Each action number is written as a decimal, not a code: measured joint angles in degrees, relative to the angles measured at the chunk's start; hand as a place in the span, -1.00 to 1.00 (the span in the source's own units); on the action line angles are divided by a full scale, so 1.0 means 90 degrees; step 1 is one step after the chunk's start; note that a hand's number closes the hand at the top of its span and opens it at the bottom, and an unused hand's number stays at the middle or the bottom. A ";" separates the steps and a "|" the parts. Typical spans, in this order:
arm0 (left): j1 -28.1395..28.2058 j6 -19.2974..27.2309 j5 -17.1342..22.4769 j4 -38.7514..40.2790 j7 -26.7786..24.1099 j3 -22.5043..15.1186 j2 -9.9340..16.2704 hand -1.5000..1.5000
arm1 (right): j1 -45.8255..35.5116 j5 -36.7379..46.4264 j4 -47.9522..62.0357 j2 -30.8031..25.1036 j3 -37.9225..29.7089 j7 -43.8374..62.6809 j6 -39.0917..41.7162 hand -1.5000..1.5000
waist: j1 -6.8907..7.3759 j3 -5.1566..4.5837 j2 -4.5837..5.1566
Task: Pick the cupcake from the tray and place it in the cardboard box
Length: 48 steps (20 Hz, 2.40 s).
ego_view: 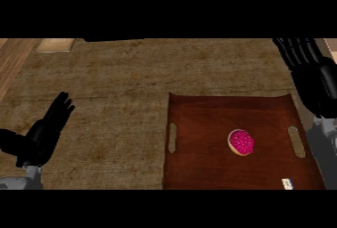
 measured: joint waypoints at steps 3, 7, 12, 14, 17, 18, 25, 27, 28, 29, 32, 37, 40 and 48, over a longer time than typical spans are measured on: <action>-0.0071 0.0149 -0.0354 0.0041 0.0001 -0.0019 0.0214 0.00 | 0.0750 0.0078 -0.0165 -0.0015 -0.0333 -0.0804 -0.0024 -1.00 | -0.0145 -0.0176 -0.0009; 0.0004 0.0391 -0.0809 0.0139 -0.0047 -0.0011 0.0512 0.00 | 0.1516 -0.0131 -0.0423 0.0168 -0.1178 -0.2029 -0.0283 -1.00 | -0.0648 -0.0124 -0.0162; 0.0110 0.0583 -0.1227 0.0167 -0.0105 -0.0200 0.0583 0.00 | 0.2864 0.0156 0.0172 0.0583 -0.2284 -0.3600 -0.0969 -1.00 | -0.0776 -0.0226 -0.0039; 0.0087 0.0654 -0.1393 0.0176 -0.0108 -0.0310 0.0562 0.00 | 0.3363 0.0386 0.0214 0.0754 -0.2428 -0.4616 -0.0922 -1.00 | -0.0706 -0.0256 -0.0030; 0.0008 0.0717 -0.1608 0.0226 -0.0093 -0.0482 0.0499 0.00 | 0.4201 0.1035 0.0263 0.0834 -0.2474 -0.5832 -0.0951 -1.00 | -0.0543 -0.0305 -0.0014; -0.0032 0.0758 -0.1685 0.0237 -0.0092 -0.0551 0.0445 0.00 | 0.4494 0.1303 0.0230 0.0858 -0.2469 -0.6059 -0.1037 -1.00 | -0.0499 -0.0318 -0.0011; -0.0357 0.0780 -0.2010 0.0338 0.0041 -0.0790 0.0254 0.00 | 0.6647 0.2776 -0.0795 0.1415 -0.2157 -0.6417 -0.1544 -1.00 | -0.0185 -0.0367 -0.0003; -0.0406 0.0765 -0.2097 0.0427 -0.0017 -0.0814 0.0202 0.00 | 0.7151 0.3141 -0.1327 0.1611 -0.1972 -0.6284 -0.1633 -1.00 | -0.0112 -0.0373 0.0002; -0.0410 0.0783 -0.2141 0.0400 -0.0001 -0.0835 0.0174 0.00 | 0.7404 0.3340 -0.1663 0.1725 -0.1840 -0.6157 -0.1680 -1.00 | -0.0078 -0.0374 0.0004; -0.0473 0.0809 -0.2187 0.0380 0.0079 -0.0864 0.0124 0.00 | 0.7672 0.3532 -0.1937 0.1847 -0.1738 -0.6055 -0.1736 -1.00 | -0.0061 -0.0376 0.0005; -0.0599 0.0763 -0.2251 0.0500 0.0061 -0.0858 0.0069 0.00 | 0.8271 0.4271 -0.2663 0.2118 -0.1339 -0.5530 -0.1922 -1.00 | -0.0003 -0.0382 0.0018; -0.0641 0.0733 -0.2368 0.0458 0.0138 -0.0895 -0.0066 0.00 | 0.8765 0.5435 -0.3640 0.2392 -0.0773 -0.4294 -0.2120 -1.00 | 0.0079 -0.0379 0.0025; -0.0651 0.0610 -0.2368 0.0449 0.0159 -0.0832 -0.0024 0.00 | 0.8773 0.6230 -0.3980 0.2464 -0.0371 -0.3404 -0.2204 -1.00 | 0.0120 -0.0380 0.0029; -0.0771 0.0448 -0.2492 0.0667 0.0049 -0.0632 -0.0158 0.00 | 0.8043 0.7888 -0.4252 0.2517 0.0702 -0.1280 -0.1838 -1.00 | 0.0141 -0.0374 0.0024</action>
